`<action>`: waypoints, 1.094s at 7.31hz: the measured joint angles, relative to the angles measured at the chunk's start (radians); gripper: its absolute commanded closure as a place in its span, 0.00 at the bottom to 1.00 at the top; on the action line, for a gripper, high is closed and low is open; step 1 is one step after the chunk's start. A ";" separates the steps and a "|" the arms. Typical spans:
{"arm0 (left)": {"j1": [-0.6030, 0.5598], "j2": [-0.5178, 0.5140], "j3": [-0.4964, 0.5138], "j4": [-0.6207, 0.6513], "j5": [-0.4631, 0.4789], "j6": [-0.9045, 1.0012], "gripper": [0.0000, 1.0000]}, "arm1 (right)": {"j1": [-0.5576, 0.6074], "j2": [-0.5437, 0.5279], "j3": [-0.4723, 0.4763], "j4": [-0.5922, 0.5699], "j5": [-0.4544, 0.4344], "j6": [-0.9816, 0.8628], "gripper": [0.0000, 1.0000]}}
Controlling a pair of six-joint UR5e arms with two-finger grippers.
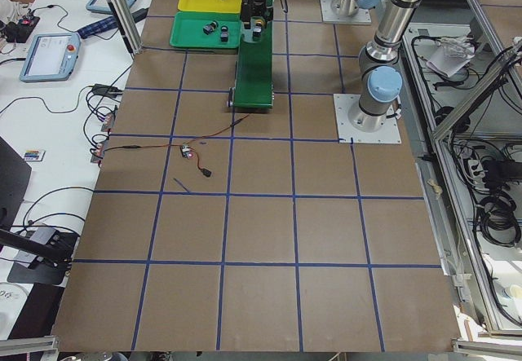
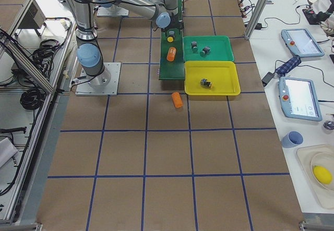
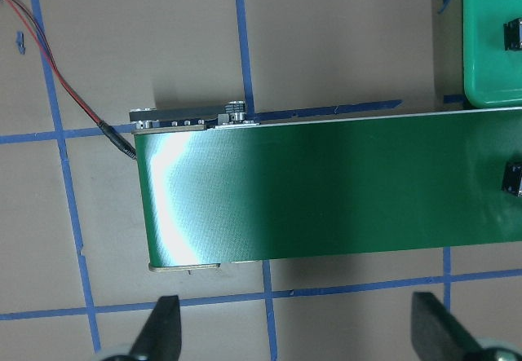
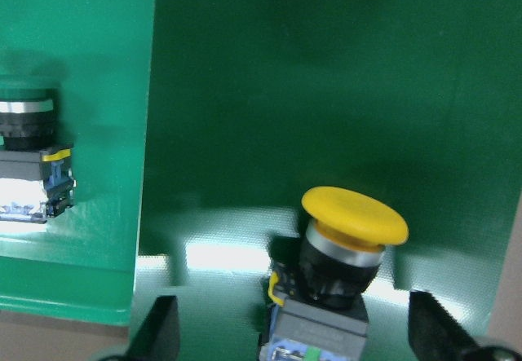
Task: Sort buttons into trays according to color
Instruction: 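Carry yellow button over yellow tray and open right gripper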
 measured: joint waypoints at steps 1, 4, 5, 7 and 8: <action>0.001 -0.003 0.003 0.000 0.000 0.000 0.00 | 0.000 0.004 0.000 0.000 -0.005 -0.005 0.69; 0.000 -0.014 0.021 -0.001 0.000 -0.001 0.00 | -0.015 0.007 -0.002 0.002 -0.016 -0.032 1.00; -0.001 -0.010 0.028 -0.001 0.000 -0.002 0.00 | -0.020 0.004 -0.004 0.003 -0.019 -0.048 1.00; -0.001 -0.017 0.062 -0.002 -0.001 -0.011 0.00 | -0.027 -0.001 -0.025 0.017 -0.038 -0.073 1.00; -0.002 -0.020 0.072 -0.004 0.000 -0.015 0.00 | -0.031 -0.005 -0.049 0.040 -0.045 -0.078 1.00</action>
